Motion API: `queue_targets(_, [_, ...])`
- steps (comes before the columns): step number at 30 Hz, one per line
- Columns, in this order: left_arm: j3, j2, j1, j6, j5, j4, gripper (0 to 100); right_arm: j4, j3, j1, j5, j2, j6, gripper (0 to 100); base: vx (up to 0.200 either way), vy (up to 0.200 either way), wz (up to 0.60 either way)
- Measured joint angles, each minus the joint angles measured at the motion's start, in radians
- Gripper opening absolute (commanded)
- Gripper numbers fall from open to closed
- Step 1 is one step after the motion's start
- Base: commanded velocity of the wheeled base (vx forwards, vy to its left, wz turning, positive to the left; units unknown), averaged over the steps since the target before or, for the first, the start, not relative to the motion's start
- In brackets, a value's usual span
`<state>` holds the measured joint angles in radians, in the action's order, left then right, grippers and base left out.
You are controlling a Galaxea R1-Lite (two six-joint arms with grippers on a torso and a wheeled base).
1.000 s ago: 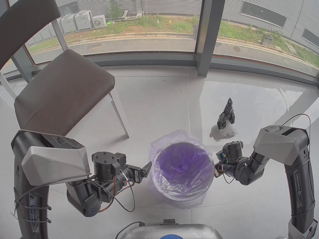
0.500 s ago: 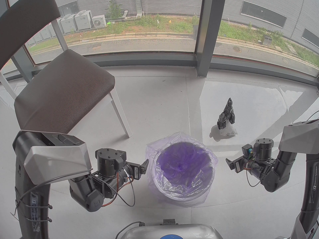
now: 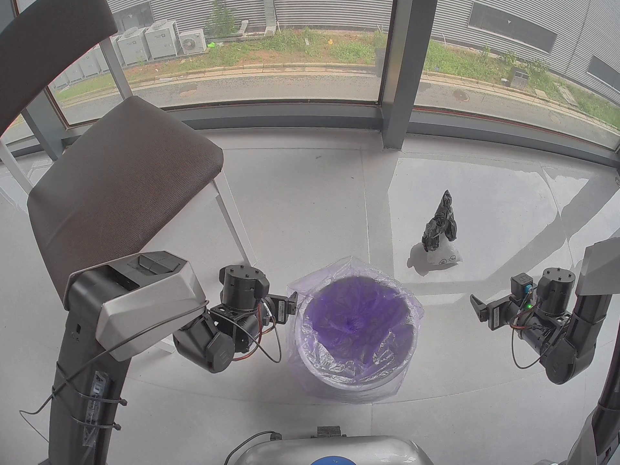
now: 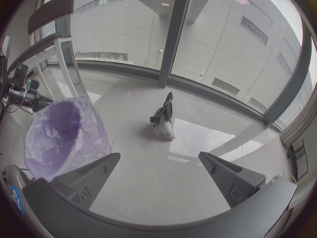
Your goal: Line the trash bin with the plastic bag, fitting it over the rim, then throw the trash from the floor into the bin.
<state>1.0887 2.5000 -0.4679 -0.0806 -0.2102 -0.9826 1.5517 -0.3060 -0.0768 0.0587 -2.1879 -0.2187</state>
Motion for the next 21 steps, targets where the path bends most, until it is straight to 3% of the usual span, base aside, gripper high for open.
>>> queue_targets(5, [0.136,0.058,0.012,0.004,0.001,0.127,100,0.001,0.02,0.036,-0.032,0.051,0.048,100,0.0,0.0,0.0])
queue_targets(11, [0.197,0.099,0.011,0.015,-0.005,0.197,100,0.002,0.053,0.048,-0.044,0.095,0.155,100,0.0,0.0,0.0])
queue_targets(16, [0.167,0.073,0.006,0.017,-0.035,0.192,100,0.001,0.074,0.047,-0.046,0.108,0.166,100,0.0,0.0,0.0])
queue_targets(21, [0.042,-0.035,-0.002,0.015,-0.054,0.183,100,0.001,0.069,0.043,-0.047,0.116,0.166,100,0.0,0.0,0.0])
